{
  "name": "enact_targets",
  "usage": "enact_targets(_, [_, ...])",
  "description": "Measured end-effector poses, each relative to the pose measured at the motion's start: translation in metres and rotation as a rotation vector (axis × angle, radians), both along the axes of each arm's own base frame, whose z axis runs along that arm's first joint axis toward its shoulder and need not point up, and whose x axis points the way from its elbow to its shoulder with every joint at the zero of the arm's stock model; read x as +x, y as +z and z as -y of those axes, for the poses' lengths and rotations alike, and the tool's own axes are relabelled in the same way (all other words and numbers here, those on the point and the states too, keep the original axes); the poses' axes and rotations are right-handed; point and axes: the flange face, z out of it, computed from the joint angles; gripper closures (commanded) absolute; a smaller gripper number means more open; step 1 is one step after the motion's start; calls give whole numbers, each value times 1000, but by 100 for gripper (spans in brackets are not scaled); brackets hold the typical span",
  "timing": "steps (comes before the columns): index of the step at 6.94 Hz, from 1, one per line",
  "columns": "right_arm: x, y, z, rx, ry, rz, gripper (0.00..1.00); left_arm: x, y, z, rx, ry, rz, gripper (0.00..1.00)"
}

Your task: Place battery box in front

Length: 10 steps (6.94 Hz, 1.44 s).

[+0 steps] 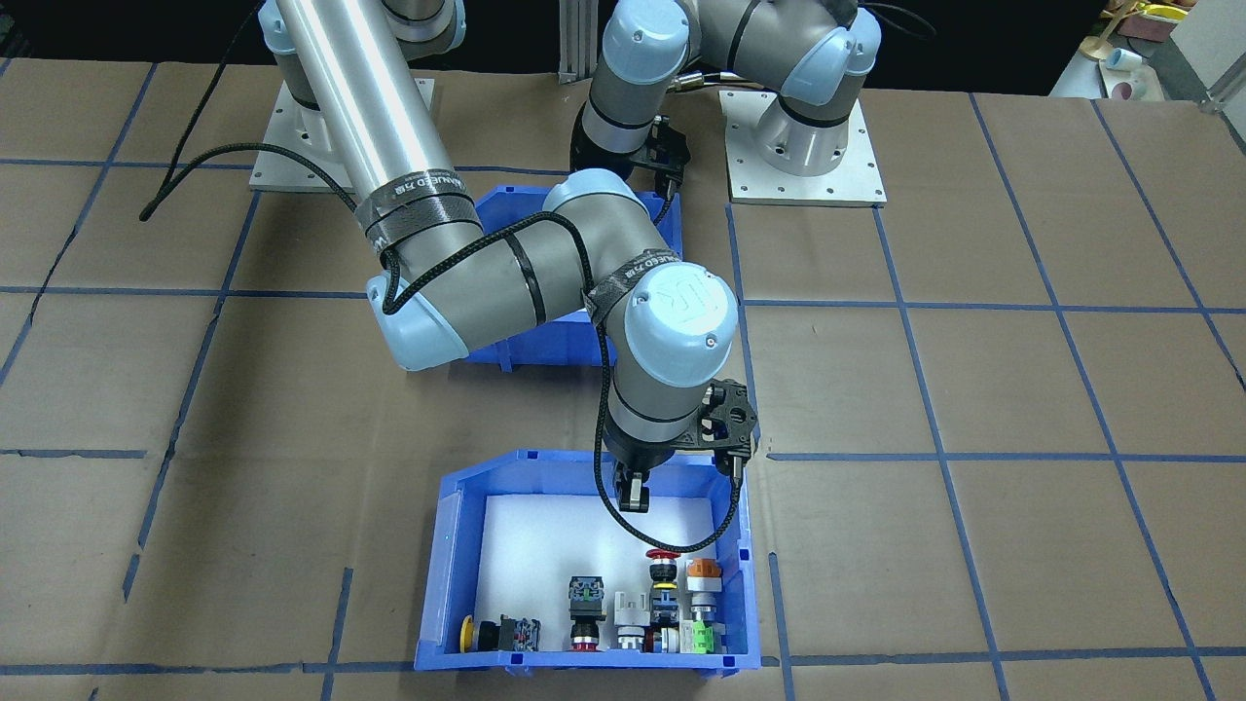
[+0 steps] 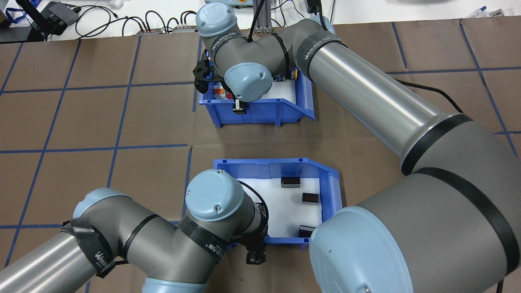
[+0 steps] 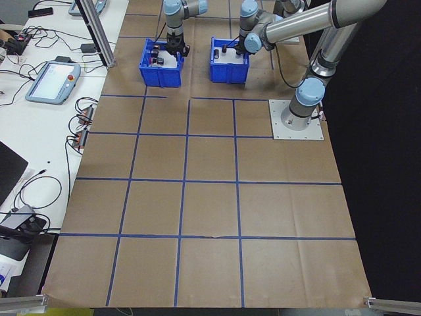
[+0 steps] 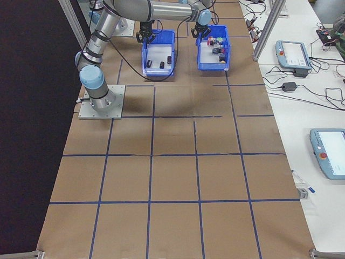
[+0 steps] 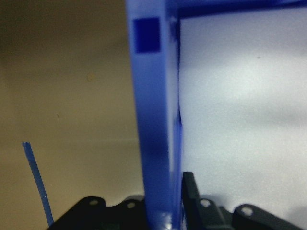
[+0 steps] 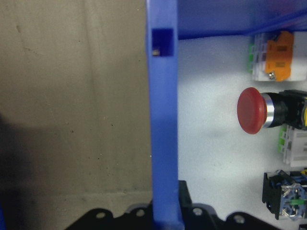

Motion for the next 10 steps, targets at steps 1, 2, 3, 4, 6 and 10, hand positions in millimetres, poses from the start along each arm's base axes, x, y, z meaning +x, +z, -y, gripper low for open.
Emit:
enact_targets(1, [-6, 20, 2, -25, -5, 9, 94, 2, 7, -2, -15, -3, -6, 100])
enact_targets(2, [-22, 40, 8, -48, -12, 11, 94, 6, 16, -3, -31, 0, -4, 100])
enact_targets(3, [-47, 54, 19, -64, -4, -1, 94, 12, 23, -3, -41, 4, 8, 100])
enact_targets(4, [-80, 64, 33, -66, 13, -16, 94, 21, 29, 0, -46, 4, 18, 100])
enact_targets(6, [-167, 81, 58, -22, 36, -42, 94, 71, 46, 30, -48, -1, 28, 100])
enact_targets(10, [-358, 102, 46, 59, 14, -44, 94, 187, 102, 145, -94, 12, 45, 100])
